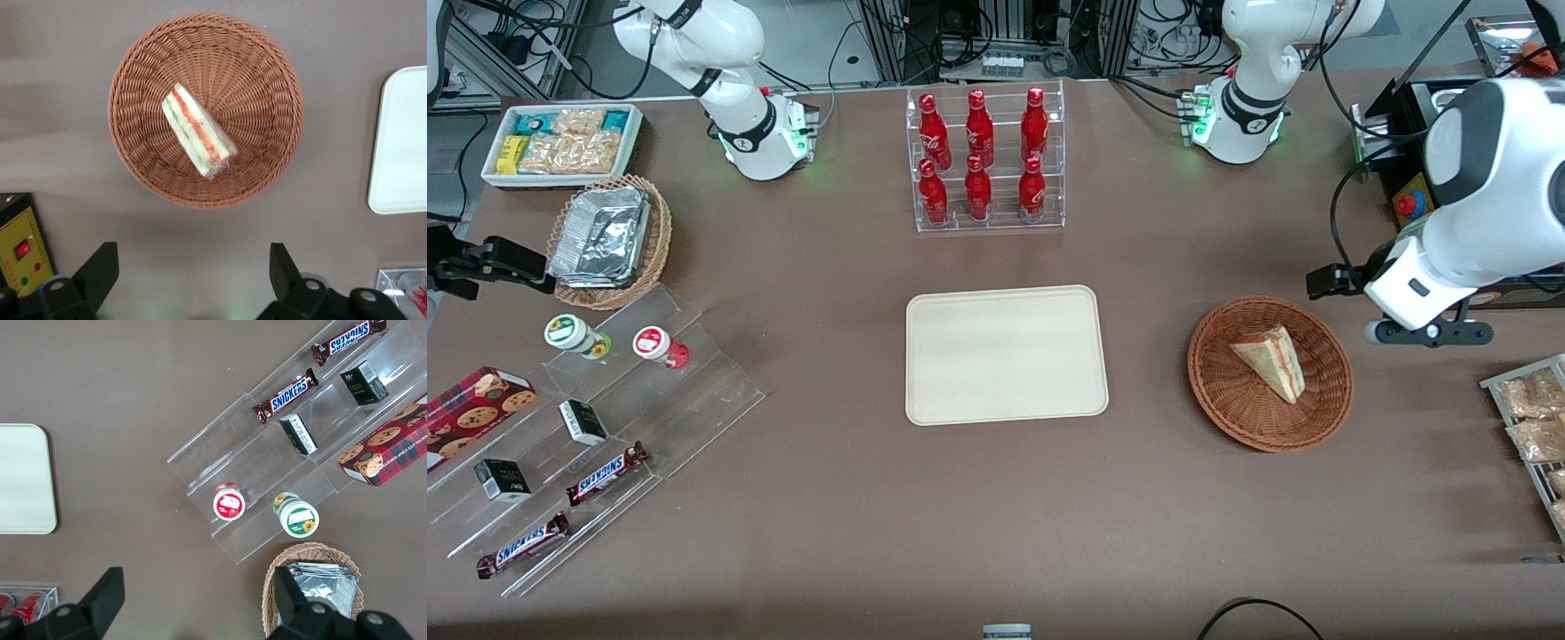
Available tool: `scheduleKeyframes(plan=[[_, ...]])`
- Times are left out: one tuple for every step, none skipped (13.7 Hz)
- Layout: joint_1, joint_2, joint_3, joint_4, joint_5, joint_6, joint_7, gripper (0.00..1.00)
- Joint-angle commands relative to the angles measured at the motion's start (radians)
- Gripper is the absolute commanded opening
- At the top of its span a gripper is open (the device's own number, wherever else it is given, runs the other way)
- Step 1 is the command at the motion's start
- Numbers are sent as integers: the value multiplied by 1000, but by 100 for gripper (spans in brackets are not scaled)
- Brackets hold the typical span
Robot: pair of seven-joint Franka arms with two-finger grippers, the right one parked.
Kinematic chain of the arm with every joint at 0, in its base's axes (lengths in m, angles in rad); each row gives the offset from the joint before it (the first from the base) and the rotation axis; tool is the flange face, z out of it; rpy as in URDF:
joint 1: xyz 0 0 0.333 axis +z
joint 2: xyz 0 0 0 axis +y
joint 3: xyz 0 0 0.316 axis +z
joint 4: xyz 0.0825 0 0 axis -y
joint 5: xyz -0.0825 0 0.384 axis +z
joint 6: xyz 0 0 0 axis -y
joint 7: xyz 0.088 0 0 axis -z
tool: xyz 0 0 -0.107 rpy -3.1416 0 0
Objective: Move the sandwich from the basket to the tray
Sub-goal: 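Move the left gripper over the wicker basket holding the sandwich, then lower the open left gripper around the wrapped sandwich wedge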
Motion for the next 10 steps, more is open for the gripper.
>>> scheduleKeyframes(plan=[[-10, -24, 10, -112, 8, 123, -11, 100], [-10, -21, 10, -144, 8, 161, -35, 100], [-10, -16, 10, -175, 8, 209, -62, 100], [-10, -15, 10, -210, 8, 258, -73, 100], [-10, -15, 10, -240, 8, 303, -84, 100], [-10, -15, 10, -263, 8, 336, -115, 100], [-10, -13, 10, -283, 8, 363, -159, 100], [-10, -12, 10, -298, 8, 386, -210, 100], [-10, -4, 10, -303, 6, 390, -278, 100], [-10, 8, 10, -303, 6, 393, -387, 100]])
